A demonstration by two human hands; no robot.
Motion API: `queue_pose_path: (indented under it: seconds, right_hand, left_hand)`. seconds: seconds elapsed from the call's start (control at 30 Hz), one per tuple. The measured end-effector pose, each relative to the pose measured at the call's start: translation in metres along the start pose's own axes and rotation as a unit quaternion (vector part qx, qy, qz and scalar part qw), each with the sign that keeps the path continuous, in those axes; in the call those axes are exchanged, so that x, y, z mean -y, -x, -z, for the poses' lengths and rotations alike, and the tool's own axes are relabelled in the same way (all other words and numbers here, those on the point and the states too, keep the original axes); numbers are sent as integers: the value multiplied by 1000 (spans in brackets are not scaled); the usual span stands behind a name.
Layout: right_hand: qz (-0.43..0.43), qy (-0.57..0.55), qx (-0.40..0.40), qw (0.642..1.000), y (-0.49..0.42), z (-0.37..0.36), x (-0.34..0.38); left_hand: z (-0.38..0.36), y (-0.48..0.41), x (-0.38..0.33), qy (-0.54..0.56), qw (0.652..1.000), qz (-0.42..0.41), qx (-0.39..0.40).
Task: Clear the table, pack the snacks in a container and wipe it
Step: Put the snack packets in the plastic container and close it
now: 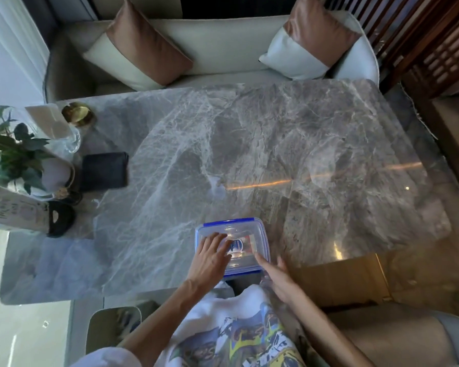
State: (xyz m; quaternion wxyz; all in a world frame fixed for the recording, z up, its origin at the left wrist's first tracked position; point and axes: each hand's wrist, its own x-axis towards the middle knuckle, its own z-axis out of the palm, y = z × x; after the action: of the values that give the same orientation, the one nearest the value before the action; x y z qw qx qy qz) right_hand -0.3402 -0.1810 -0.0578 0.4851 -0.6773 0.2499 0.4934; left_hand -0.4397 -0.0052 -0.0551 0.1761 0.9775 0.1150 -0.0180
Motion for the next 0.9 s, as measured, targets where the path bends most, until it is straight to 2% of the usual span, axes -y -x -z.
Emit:
queue_pose_path:
  seconds: [0.07, 0.13, 0.27, 0.37, 0.47, 0.5, 0.53, 0.57, 0.6, 0.63, 0.67, 0.7, 0.73, 0.77, 0.9]
  right_hand:
    - [-52, -113, 55, 991, 4, -4, -5]
    - [-69, -170, 51, 982, 8, -6, -7]
    - [-120, -201, 31, 972, 17, -6, -2]
    - [-133, -234, 34, 963, 21, -4, 2]
    - [-80, -181, 23, 980, 23, 0, -2]
    - [-37, -120, 3, 992, 21, 2, -7]
    - [33, -2, -37, 999, 19, 5, -12]
    - [135, 164, -72, 975, 16, 8, -16]
    - [252, 337, -108, 901, 11, 10, -20]
    - [353, 485, -130, 790, 9, 10, -22]
    - [410, 584, -125, 689, 8, 9, -20]
    - [431, 641, -107, 626, 6, 5, -16]
    - [435, 672, -91, 592, 5, 3, -13]
    - [432, 687, -77, 579, 3, 0, -9]
    - [425, 687, -73, 586, -3, 1, -3]
  left_hand:
    - [-4, 14, 5, 20, 1000, -2, 21]
    - [-10, 25, 11, 28, 996, -6, 86]
    - [-15, 32, 24, -21, 984, -39, 175]
    - [-17, 31, 27, -70, 980, -50, 179]
    - [-13, 29, 25, -90, 981, -52, 161]
    - [-11, 29, 24, -98, 982, -58, 152]
    - [-10, 28, 22, -101, 982, -67, 146]
    - [-9, 28, 21, -98, 983, -75, 135]
    - [-9, 29, 21, -95, 985, -79, 124]
    - [-9, 29, 21, -95, 986, -81, 112]
    - [-9, 30, 21, -99, 986, -82, 106]
    - [-9, 29, 20, -101, 986, -80, 107]
    - [-8, 29, 20, -101, 985, -77, 114]
    - [-7, 29, 19, -99, 985, -73, 119]
    - [-12, 30, 20, -85, 987, -46, 131]
